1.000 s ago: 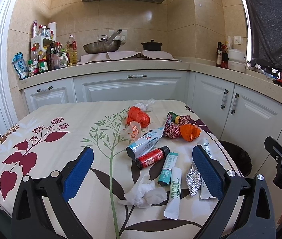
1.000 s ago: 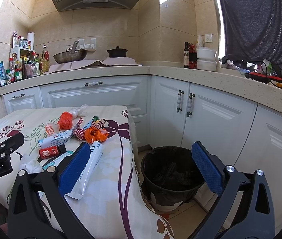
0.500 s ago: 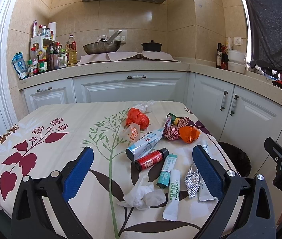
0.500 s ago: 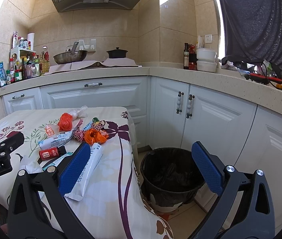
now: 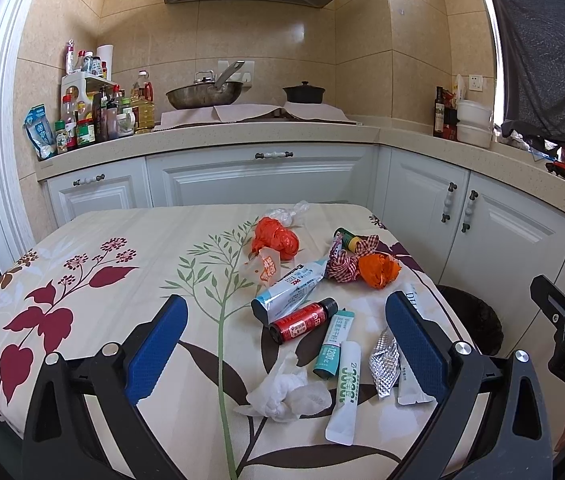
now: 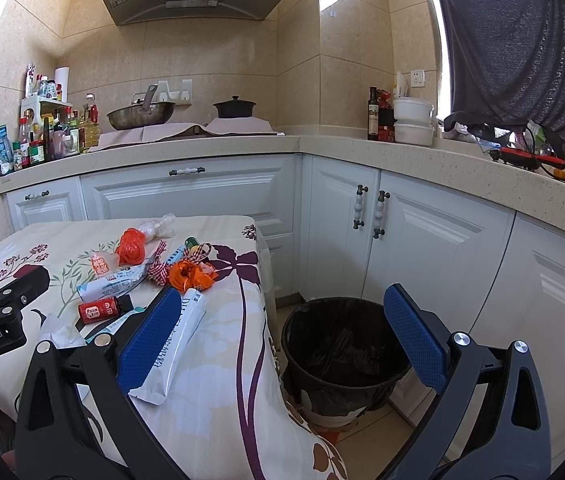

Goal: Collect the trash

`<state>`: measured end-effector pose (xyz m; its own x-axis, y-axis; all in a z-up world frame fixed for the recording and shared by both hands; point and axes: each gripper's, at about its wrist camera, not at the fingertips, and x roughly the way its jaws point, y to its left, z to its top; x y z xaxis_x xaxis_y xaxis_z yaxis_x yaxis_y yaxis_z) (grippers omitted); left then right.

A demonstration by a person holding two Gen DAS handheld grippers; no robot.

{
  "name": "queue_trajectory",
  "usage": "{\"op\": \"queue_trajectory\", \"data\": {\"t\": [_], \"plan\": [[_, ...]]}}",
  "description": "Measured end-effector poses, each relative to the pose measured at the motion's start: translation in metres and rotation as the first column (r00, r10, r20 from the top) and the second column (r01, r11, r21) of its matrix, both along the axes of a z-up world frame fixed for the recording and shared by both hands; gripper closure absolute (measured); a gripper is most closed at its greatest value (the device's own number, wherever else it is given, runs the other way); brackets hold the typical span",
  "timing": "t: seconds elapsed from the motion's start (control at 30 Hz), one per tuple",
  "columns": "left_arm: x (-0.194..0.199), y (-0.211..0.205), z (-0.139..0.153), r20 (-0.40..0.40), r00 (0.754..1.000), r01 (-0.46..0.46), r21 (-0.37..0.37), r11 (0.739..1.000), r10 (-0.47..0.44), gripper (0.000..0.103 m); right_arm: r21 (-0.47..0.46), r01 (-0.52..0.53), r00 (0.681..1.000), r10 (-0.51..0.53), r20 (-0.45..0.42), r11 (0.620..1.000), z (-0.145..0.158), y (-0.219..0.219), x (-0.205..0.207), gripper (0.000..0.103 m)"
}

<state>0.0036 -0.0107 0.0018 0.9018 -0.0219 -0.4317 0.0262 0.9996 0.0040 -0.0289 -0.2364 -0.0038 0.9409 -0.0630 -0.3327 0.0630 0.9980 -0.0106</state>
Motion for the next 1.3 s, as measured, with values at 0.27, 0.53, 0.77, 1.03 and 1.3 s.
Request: {"op": "queue_trajectory", "data": {"t": [0.27,0.53,0.77,1.03,1.3], "plan": [[0.001,0.0,0.0,-0.002,1.0,0.0,-0.005,1.0,0.0,0.006,-0.002,0.0,1.0,0.0,-0.003,1.0,0.002,-0.001,0.001,0.004],[0.002,0.0,-0.002,-0.006,1.0,0.003,-0.006,1.0,-0.003,0.006,-0.002,0.001,1.0,-0.001,-0.006,1.0,0.003,0.0,0.002,0.004],[0.002,0.001,-0.003,-0.008,1.0,0.005,-0.007,1.0,-0.005,0.006,-0.001,0.0,1.0,0.0,-0.006,1.0,0.003,-0.001,0.002,0.004],[0.0,0.009,-0.017,-0.042,0.999,0.009,0.024,1.0,-0.007,0.006,0.018,-0.041,0.999,0.041,-0.03,0.999,-0.017,0.012,0.005,0.004],[-0.004,0.035,-0.037,-0.116,0.993,-0.019,0.035,0.999,0.023,0.007,0.004,-0.153,0.983,0.152,-0.103,0.988,-0.044,0.05,0.019,0.016]]}}
